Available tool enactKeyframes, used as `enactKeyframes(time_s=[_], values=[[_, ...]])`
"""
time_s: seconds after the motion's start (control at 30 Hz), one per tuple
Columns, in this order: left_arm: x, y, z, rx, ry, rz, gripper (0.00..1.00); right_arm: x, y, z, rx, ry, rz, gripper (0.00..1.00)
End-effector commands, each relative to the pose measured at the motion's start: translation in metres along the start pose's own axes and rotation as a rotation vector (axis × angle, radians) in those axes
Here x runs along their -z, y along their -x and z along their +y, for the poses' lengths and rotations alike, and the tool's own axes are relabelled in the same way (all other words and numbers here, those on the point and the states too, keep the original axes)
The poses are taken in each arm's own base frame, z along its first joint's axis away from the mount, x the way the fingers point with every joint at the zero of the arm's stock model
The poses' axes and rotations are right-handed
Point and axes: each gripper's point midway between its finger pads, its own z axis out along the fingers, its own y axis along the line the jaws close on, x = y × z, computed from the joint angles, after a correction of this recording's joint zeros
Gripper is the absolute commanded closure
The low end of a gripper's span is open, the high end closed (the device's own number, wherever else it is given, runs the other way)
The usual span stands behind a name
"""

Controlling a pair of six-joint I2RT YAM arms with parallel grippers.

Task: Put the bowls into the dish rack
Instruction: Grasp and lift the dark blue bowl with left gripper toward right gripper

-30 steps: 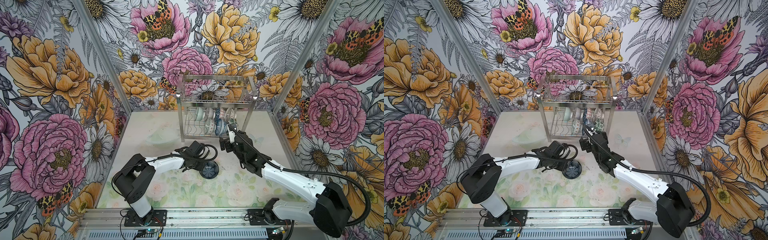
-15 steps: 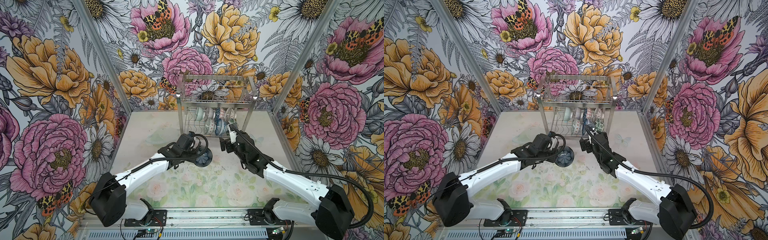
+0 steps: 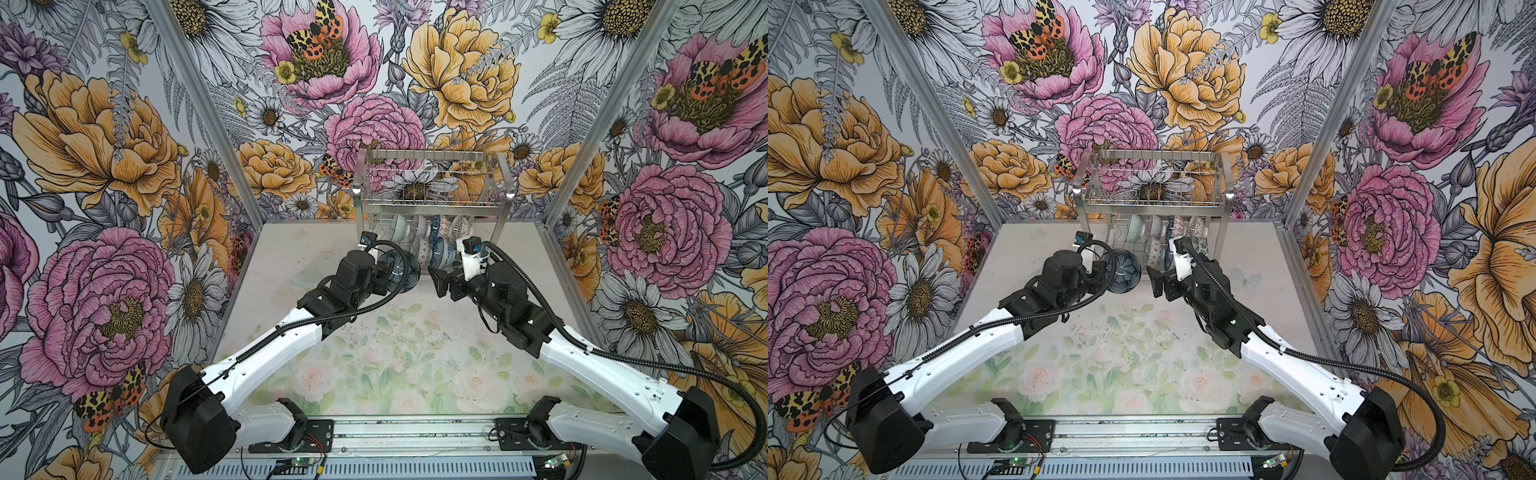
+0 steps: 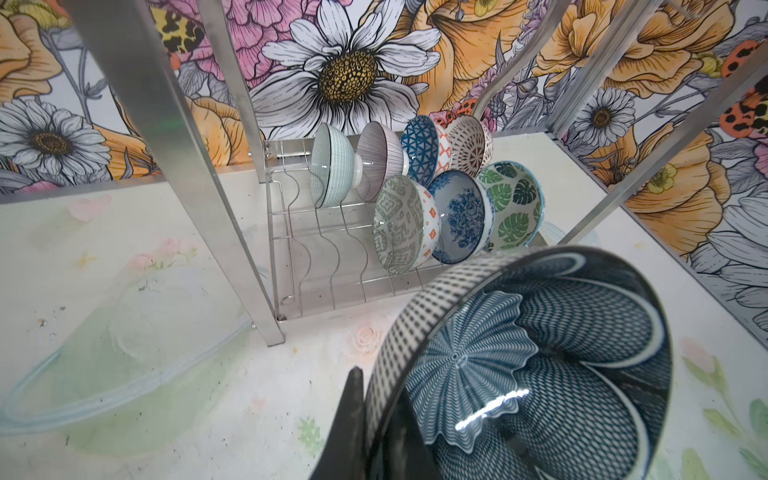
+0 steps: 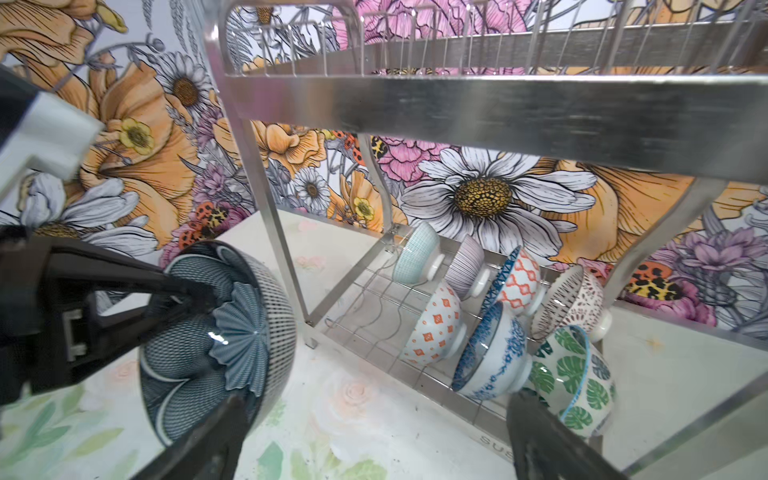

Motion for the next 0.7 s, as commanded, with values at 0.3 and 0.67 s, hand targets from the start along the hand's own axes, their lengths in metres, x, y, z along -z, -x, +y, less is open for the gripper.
enactKeyframes(time_s=[0.3,0.67], values=[[0.01,0.07,-0.02,0.039,-0.09,-0.214,1.0,-0.042,0.017,0.026,-0.168,0.089,0.009,0.2],[0.008,0.067,-0.021,0.045,-0.099,-0.214,1.0,-0.069,0.011,0.031,-0.254,0.102,0.024,0.6]])
